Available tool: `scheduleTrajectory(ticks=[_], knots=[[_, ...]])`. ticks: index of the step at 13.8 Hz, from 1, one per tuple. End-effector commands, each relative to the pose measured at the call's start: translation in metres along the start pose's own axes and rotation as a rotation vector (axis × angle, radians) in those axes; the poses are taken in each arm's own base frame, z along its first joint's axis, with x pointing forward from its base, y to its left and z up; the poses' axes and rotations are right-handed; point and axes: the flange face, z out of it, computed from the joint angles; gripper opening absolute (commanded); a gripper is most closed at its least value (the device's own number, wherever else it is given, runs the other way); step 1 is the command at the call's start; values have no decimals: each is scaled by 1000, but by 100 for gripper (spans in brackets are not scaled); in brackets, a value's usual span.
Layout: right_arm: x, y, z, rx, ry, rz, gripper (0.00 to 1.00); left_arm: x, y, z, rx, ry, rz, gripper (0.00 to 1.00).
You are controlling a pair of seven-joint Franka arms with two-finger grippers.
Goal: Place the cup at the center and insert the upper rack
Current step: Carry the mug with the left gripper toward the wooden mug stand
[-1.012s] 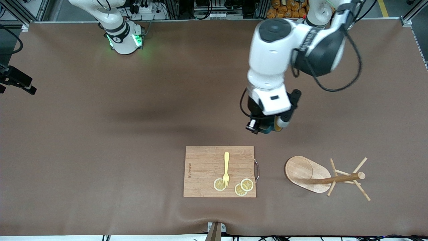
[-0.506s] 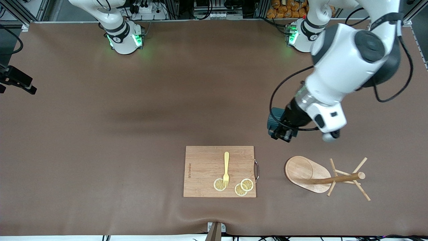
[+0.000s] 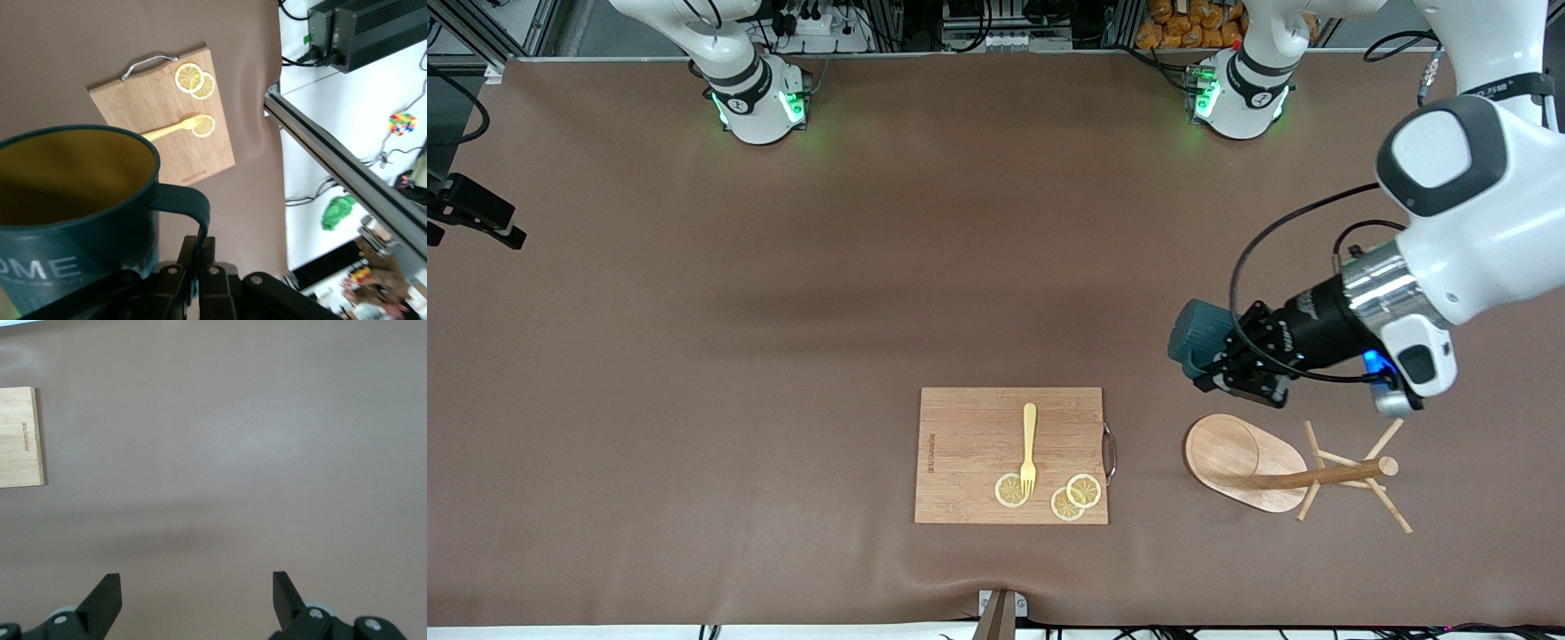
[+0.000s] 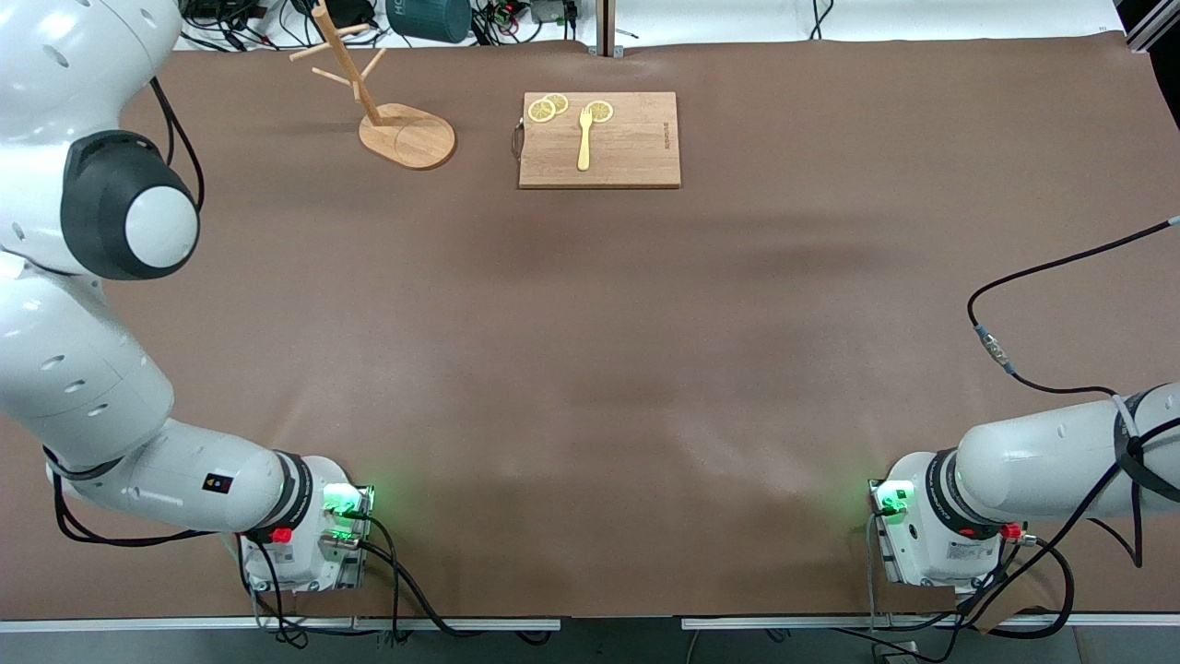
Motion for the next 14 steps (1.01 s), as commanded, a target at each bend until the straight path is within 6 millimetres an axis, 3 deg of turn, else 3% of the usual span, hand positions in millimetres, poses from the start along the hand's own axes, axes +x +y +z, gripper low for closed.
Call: scheduleTrajectory(ticks=[1,4,9,12,14], knots=[[-5,2,-3,-7,-1,5,100,15,8,-11,-110,-61,-29,0],[-5,0,-4,-5,-1,1,100,52,9,-24,-182,-115,44,0],[-5,3,-3,-4,-3,7,100,127,-14,-26,-237,-141,200,0],[-6,3,-3,-2,-3,7,100,149,-35,-17,-288,-187,309,0],[-5,3,-3,-2,-4,8,100,155,-36,-16,-330,-204,345,0]])
